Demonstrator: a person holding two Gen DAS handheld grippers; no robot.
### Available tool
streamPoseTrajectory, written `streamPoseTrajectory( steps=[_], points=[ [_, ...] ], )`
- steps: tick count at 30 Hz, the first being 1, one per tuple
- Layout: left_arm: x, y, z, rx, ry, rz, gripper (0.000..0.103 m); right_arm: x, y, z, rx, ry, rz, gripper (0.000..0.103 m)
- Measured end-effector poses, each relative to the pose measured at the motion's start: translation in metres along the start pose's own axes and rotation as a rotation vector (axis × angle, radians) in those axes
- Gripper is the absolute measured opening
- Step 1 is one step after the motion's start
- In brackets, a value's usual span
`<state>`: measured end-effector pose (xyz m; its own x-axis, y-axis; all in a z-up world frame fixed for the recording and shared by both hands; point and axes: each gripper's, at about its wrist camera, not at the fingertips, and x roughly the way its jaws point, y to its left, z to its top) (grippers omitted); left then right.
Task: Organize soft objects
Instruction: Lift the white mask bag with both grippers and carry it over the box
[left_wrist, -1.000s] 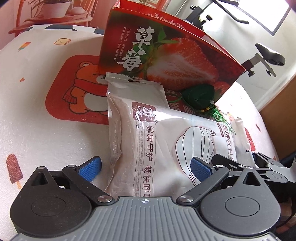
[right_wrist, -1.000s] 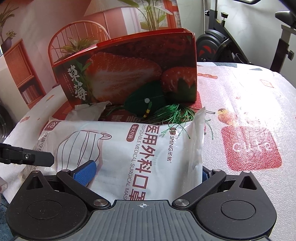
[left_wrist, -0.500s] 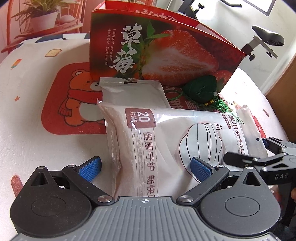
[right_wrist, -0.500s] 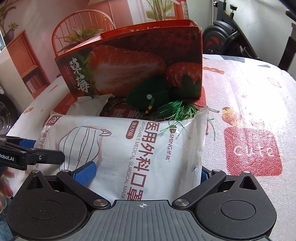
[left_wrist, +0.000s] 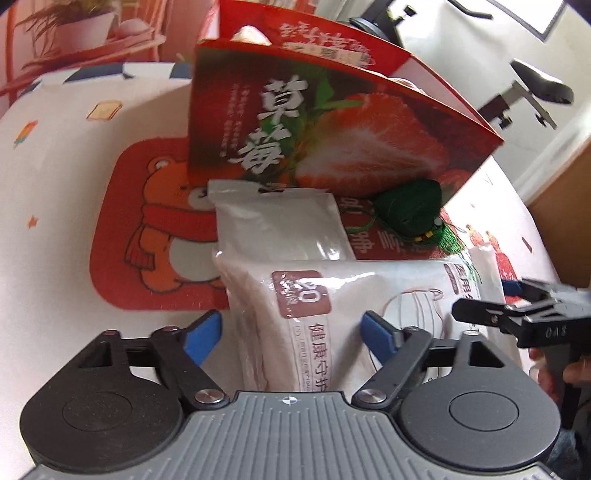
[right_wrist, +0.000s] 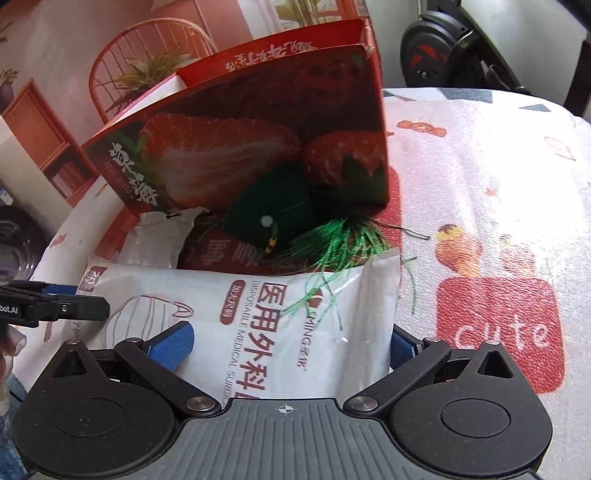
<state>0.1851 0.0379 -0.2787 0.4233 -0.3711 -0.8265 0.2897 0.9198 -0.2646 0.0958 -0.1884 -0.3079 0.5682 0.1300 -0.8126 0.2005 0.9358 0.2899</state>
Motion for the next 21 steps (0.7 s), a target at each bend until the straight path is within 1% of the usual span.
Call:
streamPoseTrajectory(
  steps=[2,4,6,7,8,11,12,13,15,16,19,21],
  points=[
    [-0.001,-0.006,-0.001,0.037,0.007,-0.002,0.071,0.002,0.005,0.003,0.000,0.032,0.043,0.100],
    [-0.005,-0.011,-0.001,0.073,0.000,0.004,0.067,0.002,0.008,0.005,0.000,0.052,0.034,0.097],
    [-0.012,-0.010,-0.001,0.086,-0.010,0.009,0.065,-0.002,0.008,0.007,0.012,0.063,0.046,0.087],
    [-0.016,-0.008,0.000,0.088,-0.018,0.008,0.064,-0.006,0.007,0.008,0.021,0.060,0.058,0.085],
    [-0.021,-0.007,0.000,0.091,-0.029,0.001,0.063,-0.011,0.005,0.009,0.032,0.052,0.072,0.080],
    [-0.038,-0.004,-0.003,0.105,-0.069,-0.030,0.062,-0.032,0.001,0.012,0.037,0.006,0.112,0.071],
    [-0.043,-0.004,-0.004,0.112,-0.078,-0.037,0.062,-0.039,0.001,0.014,0.024,-0.010,0.116,0.066],
    [-0.047,-0.004,-0.005,0.120,-0.085,-0.039,0.061,-0.045,0.003,0.016,0.003,-0.027,0.115,0.063],
    [-0.056,-0.006,-0.007,0.133,-0.104,-0.038,0.060,-0.058,0.007,0.020,-0.044,-0.058,0.111,0.055],
    [-0.060,-0.007,-0.007,0.136,-0.117,-0.039,0.060,-0.064,0.010,0.023,-0.066,-0.075,0.107,0.053],
    [-0.071,-0.011,-0.005,0.127,-0.166,-0.035,0.060,-0.082,0.019,0.030,-0.129,-0.136,0.084,0.046],
    [-0.077,-0.013,-0.002,0.116,-0.202,-0.029,0.060,-0.094,0.025,0.034,-0.169,-0.184,0.058,0.038]
  ],
)
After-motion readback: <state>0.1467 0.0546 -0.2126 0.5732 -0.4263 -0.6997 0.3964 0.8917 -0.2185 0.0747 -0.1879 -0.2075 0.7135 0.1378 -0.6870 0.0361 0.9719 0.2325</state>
